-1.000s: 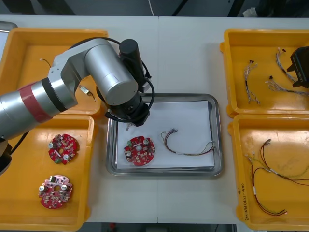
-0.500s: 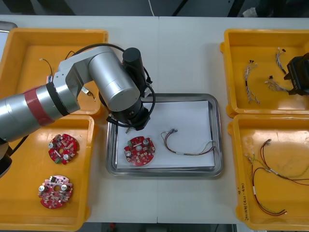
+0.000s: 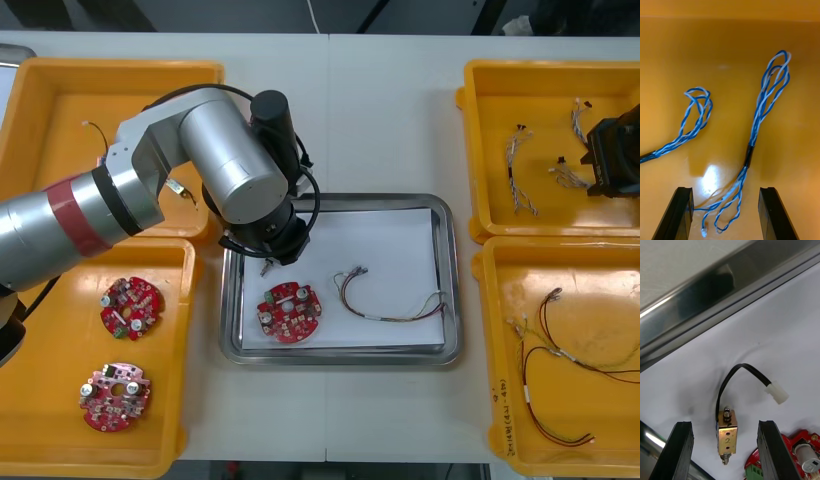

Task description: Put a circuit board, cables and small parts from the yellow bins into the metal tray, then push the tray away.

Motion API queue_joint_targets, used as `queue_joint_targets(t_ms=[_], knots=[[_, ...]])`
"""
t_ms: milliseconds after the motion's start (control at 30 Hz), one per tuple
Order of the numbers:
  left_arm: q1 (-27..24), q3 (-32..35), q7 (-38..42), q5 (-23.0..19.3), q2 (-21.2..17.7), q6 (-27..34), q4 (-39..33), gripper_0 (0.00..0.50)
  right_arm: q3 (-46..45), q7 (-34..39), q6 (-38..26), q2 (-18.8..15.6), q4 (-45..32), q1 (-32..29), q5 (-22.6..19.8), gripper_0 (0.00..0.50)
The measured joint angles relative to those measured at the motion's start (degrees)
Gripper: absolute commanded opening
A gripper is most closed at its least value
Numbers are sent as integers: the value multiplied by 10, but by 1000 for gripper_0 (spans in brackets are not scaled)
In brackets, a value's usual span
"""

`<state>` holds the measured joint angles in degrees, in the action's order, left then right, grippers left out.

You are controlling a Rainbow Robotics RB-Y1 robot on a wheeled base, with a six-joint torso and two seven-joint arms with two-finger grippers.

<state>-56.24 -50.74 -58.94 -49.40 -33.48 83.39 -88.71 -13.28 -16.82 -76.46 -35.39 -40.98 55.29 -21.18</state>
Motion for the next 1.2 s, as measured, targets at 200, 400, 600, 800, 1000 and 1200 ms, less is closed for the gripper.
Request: queue_joint_targets(t_ms=[200, 400, 600, 800, 1000, 1200], knots=[[0, 59, 0, 0, 0, 68, -19, 500, 0, 0, 5, 0, 0, -11, 0, 500], [0, 132, 0, -1, 0, 134, -51, 500, 0, 0, 13, 1, 0, -23, 0, 500], [0, 198, 0, -2, 0, 196, -72, 500, -1, 0, 22, 1, 0, -27, 0, 500], [0, 252, 0, 7, 0, 244, -82, 500, -4, 5, 23, 1, -1, -28, 0, 97], [0, 278, 0, 24, -6, 261, -82, 500, -4, 26, 23, 1, -1, -29, 0, 0], [0, 292, 0, 24, -32, 261, -75, 500, -4, 26, 23, 1, -1, -29, 0, 0]])
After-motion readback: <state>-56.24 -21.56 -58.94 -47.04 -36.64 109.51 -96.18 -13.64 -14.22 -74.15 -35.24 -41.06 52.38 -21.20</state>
